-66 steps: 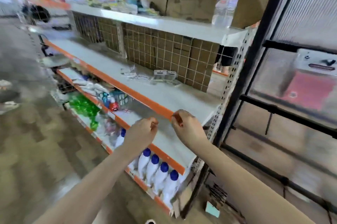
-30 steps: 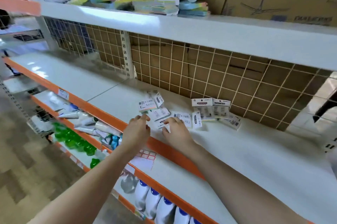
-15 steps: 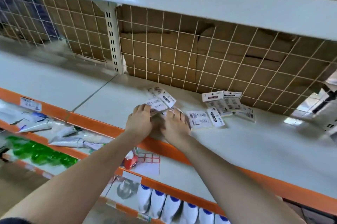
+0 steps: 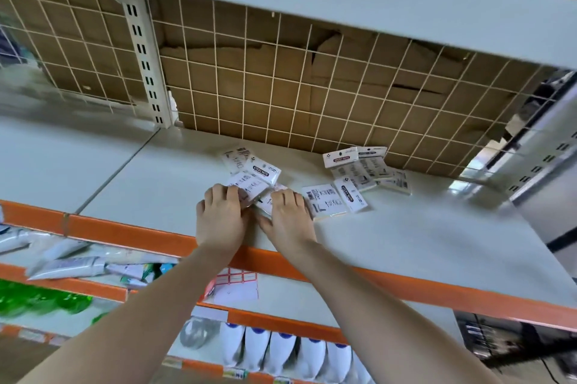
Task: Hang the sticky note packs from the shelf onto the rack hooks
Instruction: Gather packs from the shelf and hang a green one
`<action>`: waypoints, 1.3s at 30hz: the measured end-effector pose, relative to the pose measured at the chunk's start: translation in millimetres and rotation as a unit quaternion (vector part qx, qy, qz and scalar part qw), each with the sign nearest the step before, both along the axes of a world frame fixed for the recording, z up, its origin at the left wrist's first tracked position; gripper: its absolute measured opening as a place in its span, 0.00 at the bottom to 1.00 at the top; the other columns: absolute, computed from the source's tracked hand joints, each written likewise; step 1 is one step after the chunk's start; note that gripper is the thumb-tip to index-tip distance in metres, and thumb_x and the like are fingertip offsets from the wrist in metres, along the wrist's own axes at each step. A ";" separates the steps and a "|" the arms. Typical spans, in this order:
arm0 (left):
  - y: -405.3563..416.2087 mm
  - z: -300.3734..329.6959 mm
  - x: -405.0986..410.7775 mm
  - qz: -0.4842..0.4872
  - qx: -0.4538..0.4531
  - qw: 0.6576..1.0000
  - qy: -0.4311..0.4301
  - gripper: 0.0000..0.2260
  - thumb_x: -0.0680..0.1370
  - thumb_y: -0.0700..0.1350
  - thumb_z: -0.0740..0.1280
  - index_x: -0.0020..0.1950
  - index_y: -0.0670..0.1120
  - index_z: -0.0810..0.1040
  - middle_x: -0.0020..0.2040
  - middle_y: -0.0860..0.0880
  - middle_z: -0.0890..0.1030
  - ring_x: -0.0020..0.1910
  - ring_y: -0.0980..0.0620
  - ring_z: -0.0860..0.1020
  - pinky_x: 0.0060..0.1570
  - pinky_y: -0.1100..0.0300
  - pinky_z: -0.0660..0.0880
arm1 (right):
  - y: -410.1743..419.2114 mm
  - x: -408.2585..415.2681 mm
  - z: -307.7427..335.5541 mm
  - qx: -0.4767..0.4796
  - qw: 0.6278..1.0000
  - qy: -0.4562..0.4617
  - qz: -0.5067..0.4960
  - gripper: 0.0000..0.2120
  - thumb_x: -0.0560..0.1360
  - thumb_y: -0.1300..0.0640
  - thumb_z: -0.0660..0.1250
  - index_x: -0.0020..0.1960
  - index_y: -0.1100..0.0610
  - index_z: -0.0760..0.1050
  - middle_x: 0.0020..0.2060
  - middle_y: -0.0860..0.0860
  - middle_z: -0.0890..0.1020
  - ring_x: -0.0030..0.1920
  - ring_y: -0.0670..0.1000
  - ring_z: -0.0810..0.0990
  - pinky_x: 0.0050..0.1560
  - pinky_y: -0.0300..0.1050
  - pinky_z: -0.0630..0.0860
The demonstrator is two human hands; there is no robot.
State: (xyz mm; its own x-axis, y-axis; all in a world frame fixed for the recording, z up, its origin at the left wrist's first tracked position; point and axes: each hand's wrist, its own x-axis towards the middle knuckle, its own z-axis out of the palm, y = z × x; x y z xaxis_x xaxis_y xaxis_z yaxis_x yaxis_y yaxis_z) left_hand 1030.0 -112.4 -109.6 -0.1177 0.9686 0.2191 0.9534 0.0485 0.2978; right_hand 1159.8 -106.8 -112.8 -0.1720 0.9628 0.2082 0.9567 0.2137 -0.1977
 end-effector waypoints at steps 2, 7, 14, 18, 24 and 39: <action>-0.7 -0.2 0.8 0.000 0.003 1.000 0.008 0.16 0.78 0.51 0.62 0.61 0.44 0.73 0.58 0.42 0.72 0.61 0.41 0.68 0.57 0.50 0.64 | -1.5 0.5 -0.8 0.002 1.000 0.010 -0.007 0.23 0.77 0.47 0.63 0.64 0.63 0.69 0.60 0.59 0.73 0.63 0.60 0.69 0.65 0.50 0.64; -4.7 3.4 3.0 -0.005 0.046 0.999 0.003 0.14 0.77 0.49 0.66 0.55 0.39 0.76 0.50 0.37 0.75 0.52 0.36 0.73 0.48 0.44 0.70 | -2.7 5.2 -0.5 0.008 1.000 0.017 -0.005 0.21 0.78 0.48 0.62 0.67 0.57 0.68 0.61 0.55 0.72 0.64 0.57 0.68 0.65 0.48 0.63; -5.8 0.6 0.6 -0.004 0.134 0.990 -0.049 0.10 0.77 0.44 0.67 0.53 0.37 0.78 0.46 0.34 0.77 0.45 0.33 0.75 0.39 0.44 0.74 | -5.5 6.6 1.8 0.025 1.000 0.008 -0.013 0.19 0.80 0.46 0.57 0.65 0.56 0.69 0.62 0.54 0.75 0.64 0.56 0.70 0.65 0.49 0.64; -8.6 0.5 -1.7 0.021 0.166 0.973 -0.156 0.11 0.80 0.44 0.62 0.57 0.39 0.77 0.51 0.37 0.77 0.50 0.36 0.74 0.35 0.46 0.75 | -10.1 6.6 7.1 0.062 0.997 0.045 -0.018 0.16 0.80 0.50 0.60 0.62 0.58 0.73 0.55 0.57 0.80 0.59 0.60 0.77 0.60 0.52 0.71; -9.0 3.0 -6.4 0.084 0.137 0.938 -0.307 0.15 0.82 0.49 0.55 0.60 0.43 0.74 0.53 0.43 0.77 0.51 0.41 0.75 0.44 0.51 0.69 | -16.4 11.1 14.4 0.082 0.989 0.123 -0.033 0.11 0.82 0.56 0.58 0.59 0.58 0.75 0.50 0.55 0.83 0.52 0.60 0.79 0.53 0.50 0.72; -7.1 8.0 -16.0 0.092 0.076 0.919 -0.375 0.12 0.81 0.50 0.58 0.54 0.44 0.76 0.42 0.49 0.77 0.43 0.48 0.74 0.39 0.57 0.71 | -22.2 24.5 17.0 0.076 0.875 0.444 -0.176 0.10 0.82 0.48 0.56 0.49 0.51 0.71 0.37 0.42 0.76 0.37 0.43 0.74 0.33 0.35 0.66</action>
State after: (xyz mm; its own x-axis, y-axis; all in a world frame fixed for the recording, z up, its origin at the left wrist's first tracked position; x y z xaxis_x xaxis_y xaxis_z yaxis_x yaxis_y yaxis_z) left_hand 1014.0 -119.5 -101.6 -0.4489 0.8824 0.1407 0.4568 0.0912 0.8849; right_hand 1184.3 -129.0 -95.8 0.4237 0.8735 0.2399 0.4517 0.0258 -0.8918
